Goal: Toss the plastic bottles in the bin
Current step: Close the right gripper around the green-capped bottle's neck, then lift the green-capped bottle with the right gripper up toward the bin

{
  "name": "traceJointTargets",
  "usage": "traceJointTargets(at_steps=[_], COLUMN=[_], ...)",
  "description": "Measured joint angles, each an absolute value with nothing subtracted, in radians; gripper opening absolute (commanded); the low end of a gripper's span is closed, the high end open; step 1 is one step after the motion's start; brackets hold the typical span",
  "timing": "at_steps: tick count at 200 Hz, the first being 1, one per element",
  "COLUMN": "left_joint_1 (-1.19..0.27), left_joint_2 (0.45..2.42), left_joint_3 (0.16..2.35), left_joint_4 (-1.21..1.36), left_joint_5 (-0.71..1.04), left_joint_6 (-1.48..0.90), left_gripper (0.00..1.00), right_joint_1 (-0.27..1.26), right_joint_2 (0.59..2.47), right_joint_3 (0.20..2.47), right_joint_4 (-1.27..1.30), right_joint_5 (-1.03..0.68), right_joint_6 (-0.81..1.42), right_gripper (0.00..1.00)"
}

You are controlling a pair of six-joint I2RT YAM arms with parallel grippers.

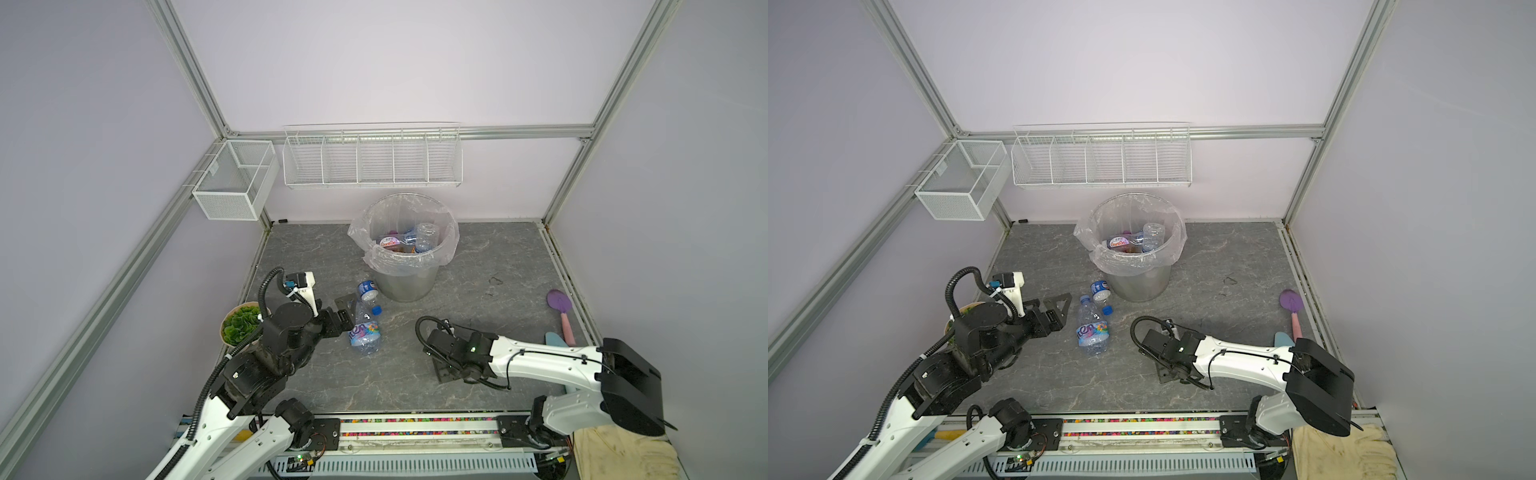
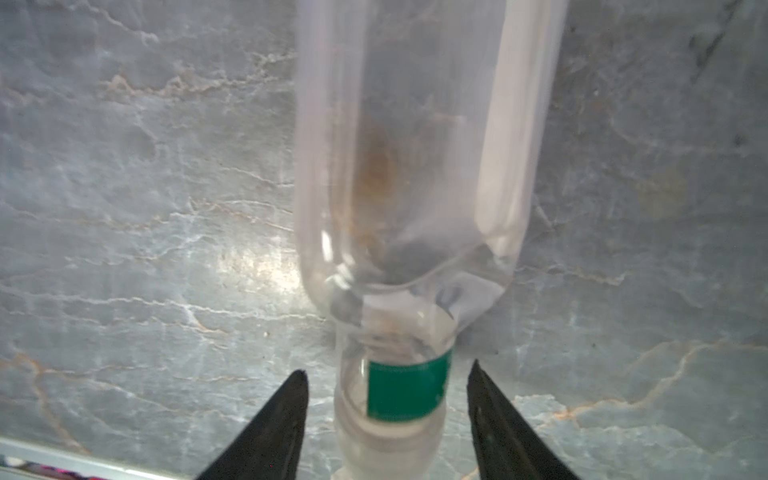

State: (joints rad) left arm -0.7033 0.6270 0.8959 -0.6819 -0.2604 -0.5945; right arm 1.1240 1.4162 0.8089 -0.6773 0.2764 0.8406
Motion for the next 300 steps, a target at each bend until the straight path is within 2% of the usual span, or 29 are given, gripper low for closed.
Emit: traceJointTargets(at_steps=[42,66,112,181,202,223,244,272,300], left_joint_1=[-0.703,-0.703,-0.703,-0.703,-0.703,-0.703,-0.703,-0.703,-0.703], left_joint_2=[0.626,0.627,0.627,0.63,0.632,0.633,0.633,0.626,0.621], left_joint_3=[0.894,0.894,0.894,0.894,0.894,0.894,0.893,0.88,0.877], left_joint_4=[-0.682,-0.682,-0.682,-0.682,-0.682,-0.682,-0.682,-0.683,-0.684], left_joint_5=[-0.261,-0.261,-0.261,-0.261,-0.261,-0.261,-0.261,-0.261,-0.262], left_joint_6=[-0.594,-0.594,-0.594,-0.594,-0.594,-0.594,-0.594,-0.595,-0.594], left_gripper=[0.99,0.99,0.99,0.99,0.99,0.99,0.99,0.99,0.99], right_joint_1=[1.124,1.121,1.057,0.94,0.932,0.925,0.916,0.907,0.905], right_joint_2=[1.416,1.416,1.416,1.483,1.527,1.577,1.612,1.636,1.637], right_joint_3=[0.832,0.881,0.973,1.016,1.018,1.018,1.017,1.013,1.008], right_joint_4=[-0.722,-0.764,-0.777,-0.743,-0.716,-0.688,-0.659,-0.63,-0.617], right_joint_5=[0.305,0.338,0.357,0.278,0.241,0.213,0.19,0.174,0.174], right_joint_6=[0.829,0.811,0.729,0.62,0.608,0.6,0.598,0.598,0.601], right_gripper=[0.93,1.0,0.98,1.0,0.98,0.92,0.83,0.67,0.65])
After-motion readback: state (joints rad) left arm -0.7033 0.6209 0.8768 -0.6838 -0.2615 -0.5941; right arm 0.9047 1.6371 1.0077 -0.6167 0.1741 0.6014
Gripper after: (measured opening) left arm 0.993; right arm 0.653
